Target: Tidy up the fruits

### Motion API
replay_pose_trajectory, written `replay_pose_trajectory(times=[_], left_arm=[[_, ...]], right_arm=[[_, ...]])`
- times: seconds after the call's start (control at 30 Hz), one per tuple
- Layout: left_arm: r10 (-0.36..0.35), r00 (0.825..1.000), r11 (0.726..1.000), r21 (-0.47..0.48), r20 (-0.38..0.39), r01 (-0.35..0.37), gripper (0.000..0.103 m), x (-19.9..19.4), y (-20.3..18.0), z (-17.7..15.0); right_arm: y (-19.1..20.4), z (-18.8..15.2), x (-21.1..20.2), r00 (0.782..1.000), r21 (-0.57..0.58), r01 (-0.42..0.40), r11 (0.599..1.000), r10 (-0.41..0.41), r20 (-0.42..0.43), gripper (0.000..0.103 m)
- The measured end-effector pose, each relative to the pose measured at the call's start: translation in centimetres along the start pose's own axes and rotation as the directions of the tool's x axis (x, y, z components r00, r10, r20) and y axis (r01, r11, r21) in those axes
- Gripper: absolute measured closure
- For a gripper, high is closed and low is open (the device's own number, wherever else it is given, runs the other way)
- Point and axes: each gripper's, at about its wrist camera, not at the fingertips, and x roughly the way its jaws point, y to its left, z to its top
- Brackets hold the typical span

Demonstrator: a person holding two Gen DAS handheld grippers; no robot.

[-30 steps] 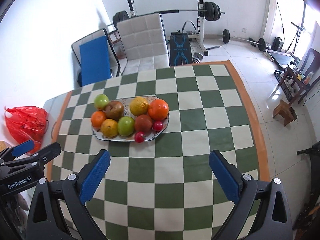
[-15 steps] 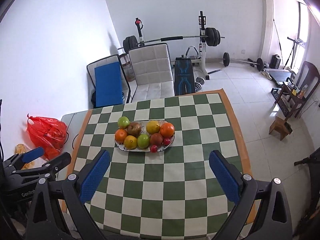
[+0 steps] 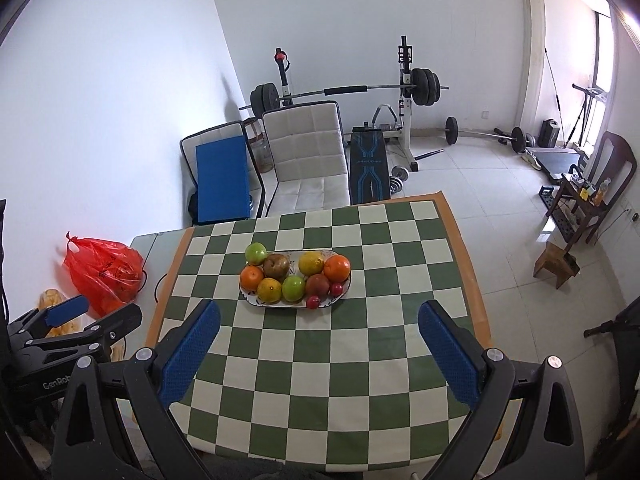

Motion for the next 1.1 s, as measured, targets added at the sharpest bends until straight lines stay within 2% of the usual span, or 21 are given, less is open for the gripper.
replay_pose_trajectory(times=[0.33,0.43,0.67,1.1], left_arm=[[0.013,1.0,1.0,-0.022,0.019,-0.013,0.005,0.6,0.1,0.6],[0.022,0.999,0.999,-0.025,0.029,-0.021,0.001,1.7,0.2,1.0],[0.052,0.998,0.998,-0.02,0.043,-0.051,0.001,4.9,0.5,1.7],[0.07,0.997,0.998,-0.002,-0.026,-0.07,0.001,9.9,0.2,1.4]], right_arm=[[0.4,-0.1,2.0,1.0,-0.014,0.001,1.0,-0.001,-0.023,0.001],[0.2,-0.2,3.5,0.999,-0.013,0.015,1.0,-0.015,-0.029,0.001],[-0.3,-0.1,7.1,0.999,-0.015,0.044,0.999,-0.044,-0.028,0.001],[-1.7,-0.8,14.7,0.994,-0.021,0.068,0.997,-0.069,-0.084,0.001]])
